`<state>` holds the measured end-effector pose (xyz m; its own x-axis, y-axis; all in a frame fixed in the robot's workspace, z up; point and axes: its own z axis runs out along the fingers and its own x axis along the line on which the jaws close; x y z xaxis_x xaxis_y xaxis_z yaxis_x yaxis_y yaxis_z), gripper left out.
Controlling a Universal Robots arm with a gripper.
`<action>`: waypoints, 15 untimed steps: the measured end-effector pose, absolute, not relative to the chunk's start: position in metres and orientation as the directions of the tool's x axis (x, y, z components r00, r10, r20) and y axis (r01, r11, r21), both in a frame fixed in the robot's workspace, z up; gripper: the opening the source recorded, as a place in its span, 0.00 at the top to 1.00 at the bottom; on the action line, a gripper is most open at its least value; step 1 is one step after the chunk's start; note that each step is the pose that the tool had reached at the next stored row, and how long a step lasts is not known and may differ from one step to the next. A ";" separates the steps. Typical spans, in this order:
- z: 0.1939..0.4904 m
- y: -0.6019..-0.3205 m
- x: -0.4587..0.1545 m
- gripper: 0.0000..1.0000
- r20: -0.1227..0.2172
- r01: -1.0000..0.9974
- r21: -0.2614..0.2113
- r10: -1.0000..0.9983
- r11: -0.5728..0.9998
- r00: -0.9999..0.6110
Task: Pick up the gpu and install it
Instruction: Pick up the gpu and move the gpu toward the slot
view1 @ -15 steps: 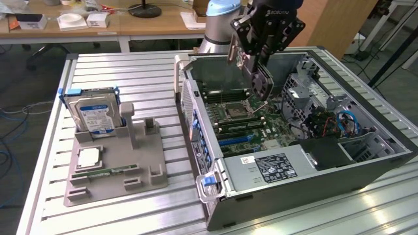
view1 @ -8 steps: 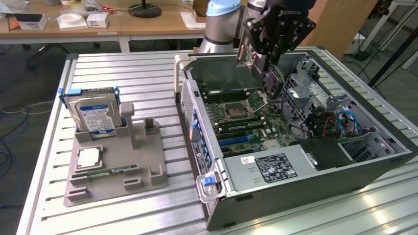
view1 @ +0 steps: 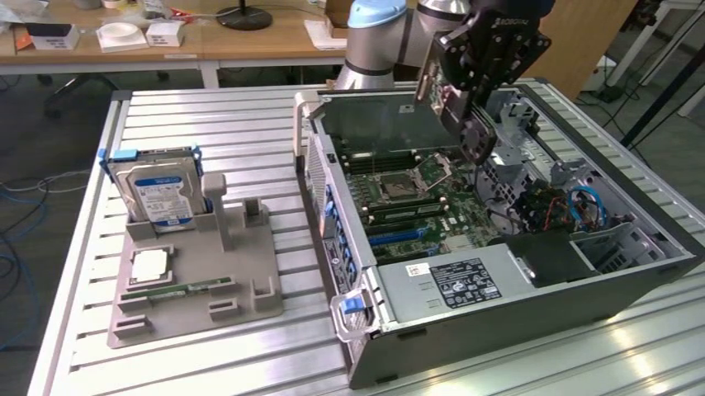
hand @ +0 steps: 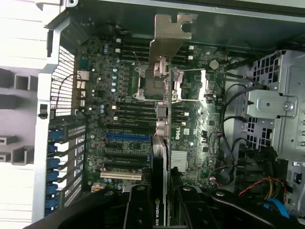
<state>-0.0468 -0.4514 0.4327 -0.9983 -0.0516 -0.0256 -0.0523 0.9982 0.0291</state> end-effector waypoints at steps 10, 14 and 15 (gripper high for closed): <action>0.432 -0.449 -0.039 0.74 -0.026 0.005 0.029 0.006 1.000 -1.000; 0.432 -0.444 -0.039 0.74 -0.026 0.010 0.029 0.010 1.000 -1.000; 0.432 -0.440 -0.039 0.74 -0.026 0.010 0.029 0.010 1.000 -1.000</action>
